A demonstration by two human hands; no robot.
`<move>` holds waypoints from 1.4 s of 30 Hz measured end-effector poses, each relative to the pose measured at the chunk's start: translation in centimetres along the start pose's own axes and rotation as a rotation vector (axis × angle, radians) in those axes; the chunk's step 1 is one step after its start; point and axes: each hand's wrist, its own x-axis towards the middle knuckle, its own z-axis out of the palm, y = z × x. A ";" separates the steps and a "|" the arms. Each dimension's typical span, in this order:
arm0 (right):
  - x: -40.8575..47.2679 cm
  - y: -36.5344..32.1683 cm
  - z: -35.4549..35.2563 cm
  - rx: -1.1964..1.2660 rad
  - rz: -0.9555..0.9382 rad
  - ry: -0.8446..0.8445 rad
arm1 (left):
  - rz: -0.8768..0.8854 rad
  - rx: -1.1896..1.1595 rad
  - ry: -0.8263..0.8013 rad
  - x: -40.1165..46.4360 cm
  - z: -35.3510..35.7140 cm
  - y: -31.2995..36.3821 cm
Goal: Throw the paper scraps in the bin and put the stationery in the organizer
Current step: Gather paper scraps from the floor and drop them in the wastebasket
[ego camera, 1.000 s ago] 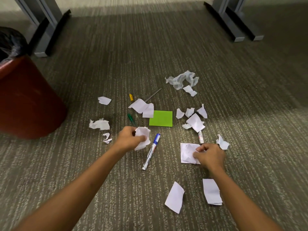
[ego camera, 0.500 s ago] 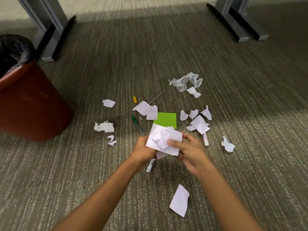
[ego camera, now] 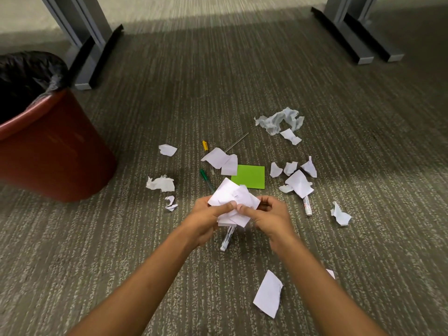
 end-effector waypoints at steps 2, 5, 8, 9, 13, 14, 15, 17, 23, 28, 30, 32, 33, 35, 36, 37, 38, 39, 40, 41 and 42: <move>0.2 -0.1 -0.5 0.014 -0.016 -0.049 | 0.020 0.018 0.091 0.5 -0.3 0.0; 1.4 -0.4 -2.7 -0.010 -0.038 0.000 | 0.027 0.019 0.187 0.9 -1.2 0.3; 3.7 -0.9 -5.8 -0.245 -0.176 0.248 | 0.025 0.022 0.246 1.0 -2.1 0.8; 4.6 -1.2 -6.8 -0.365 -0.244 0.353 | 0.026 0.026 0.257 1.0 -2.4 0.8; 8.8 -2.7 -10.5 -0.796 -0.302 0.506 | 0.024 0.049 0.272 1.3 -3.1 0.7; 9.6 -3.0 -11.1 -0.892 -0.258 0.457 | 0.024 0.051 0.266 1.4 -3.1 0.6; 10.3 -3.2 -11.4 -0.966 -0.213 0.400 | 0.023 0.054 0.259 1.5 -3.1 0.6; 11.0 -3.4 -11.6 -1.052 -0.152 0.317 | 0.016 0.059 0.249 1.6 -3.0 0.6; 11.6 -4.3 -11.0 -1.234 -0.244 0.304 | 0.020 0.113 0.224 2.0 -2.4 0.5; 11.3 -6.6 -11.8 -0.793 -0.166 0.073 | 0.003 0.127 0.231 2.1 -2.0 0.7; 11.0 -7.6 -12.0 -0.636 -0.118 -0.061 | -0.001 0.130 0.230 2.2 -1.9 0.8; 10.7 -7.6 -11.3 -0.647 -0.084 -0.191 | -0.006 0.129 0.234 2.3 -1.8 0.8; 10.6 -7.2 -10.8 -0.730 -0.087 -0.214 | -0.009 0.128 0.235 2.4 -1.8 0.8; 10.8 -6.0 -9.8 -0.969 -0.150 -0.154 | -0.014 0.128 0.235 2.4 -1.6 0.9; 10.8 -5.4 -9.4 -1.050 -0.190 -0.108 | -0.015 0.131 0.232 2.4 -1.6 0.9; 10.9 -4.9 -9.1 -1.086 -0.222 -0.078 | -0.014 0.135 0.228 2.4 -1.6 0.9; 10.9 -4.5 -8.8 -1.097 -0.246 -0.062 | -0.011 0.138 0.224 2.4 -1.6 0.9; 11.0 -4.3 -8.6 -1.105 -0.265 -0.055 | -0.010 0.137 0.224 2.3 -1.7 0.9; 11.0 -4.2 -8.5 -1.106 -0.280 -0.053 | -0.011 0.133 0.225 2.3 -1.8 0.9; 11.2 -4.3 -8.5 -1.094 -0.293 -0.051 | -0.011 0.128 0.226 2.2 -2.0 0.9; 11.5 -4.5 -8.6 -1.064 -0.306 -0.043 | -0.008 0.125 0.226 2.1 -2.1 0.9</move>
